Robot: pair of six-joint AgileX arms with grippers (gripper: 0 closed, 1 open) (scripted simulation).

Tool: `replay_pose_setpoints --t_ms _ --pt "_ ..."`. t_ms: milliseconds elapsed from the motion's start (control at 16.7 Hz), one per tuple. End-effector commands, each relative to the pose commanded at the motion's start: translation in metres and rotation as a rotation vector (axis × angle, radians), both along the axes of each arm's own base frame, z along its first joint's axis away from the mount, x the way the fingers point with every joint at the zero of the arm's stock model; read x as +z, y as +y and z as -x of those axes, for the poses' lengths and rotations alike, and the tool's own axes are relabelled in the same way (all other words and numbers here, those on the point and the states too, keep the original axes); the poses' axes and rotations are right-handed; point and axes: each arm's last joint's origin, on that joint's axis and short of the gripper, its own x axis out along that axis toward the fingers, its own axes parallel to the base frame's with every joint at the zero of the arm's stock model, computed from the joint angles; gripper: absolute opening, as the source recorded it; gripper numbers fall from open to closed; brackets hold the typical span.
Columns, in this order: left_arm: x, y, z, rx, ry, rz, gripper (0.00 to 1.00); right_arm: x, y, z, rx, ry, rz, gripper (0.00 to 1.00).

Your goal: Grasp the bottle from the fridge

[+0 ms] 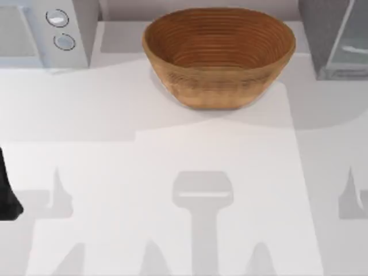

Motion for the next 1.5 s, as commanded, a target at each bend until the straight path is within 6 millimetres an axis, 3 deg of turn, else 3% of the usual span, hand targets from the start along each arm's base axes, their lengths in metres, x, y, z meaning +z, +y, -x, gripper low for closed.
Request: replay_pose_setpoints --t_ms 420,720,1080,1500 --pt "0.000 0.000 0.000 0.000 0.000 0.000 1.00 0.012 -0.004 -0.009 0.004 -0.030 0.004 1.00" --pt "0.000 0.000 0.000 0.000 0.000 0.000 1.00 0.023 -0.020 -0.038 0.002 -0.049 0.014 1.00" --pt "0.000 0.000 0.000 0.000 0.000 0.000 1.00 -0.007 -0.056 -0.080 0.000 0.033 -0.010 1.00" --pt "0.000 0.000 0.000 0.000 0.000 0.000 1.00 -0.043 -0.093 -0.097 0.000 0.018 -0.010 1.00"
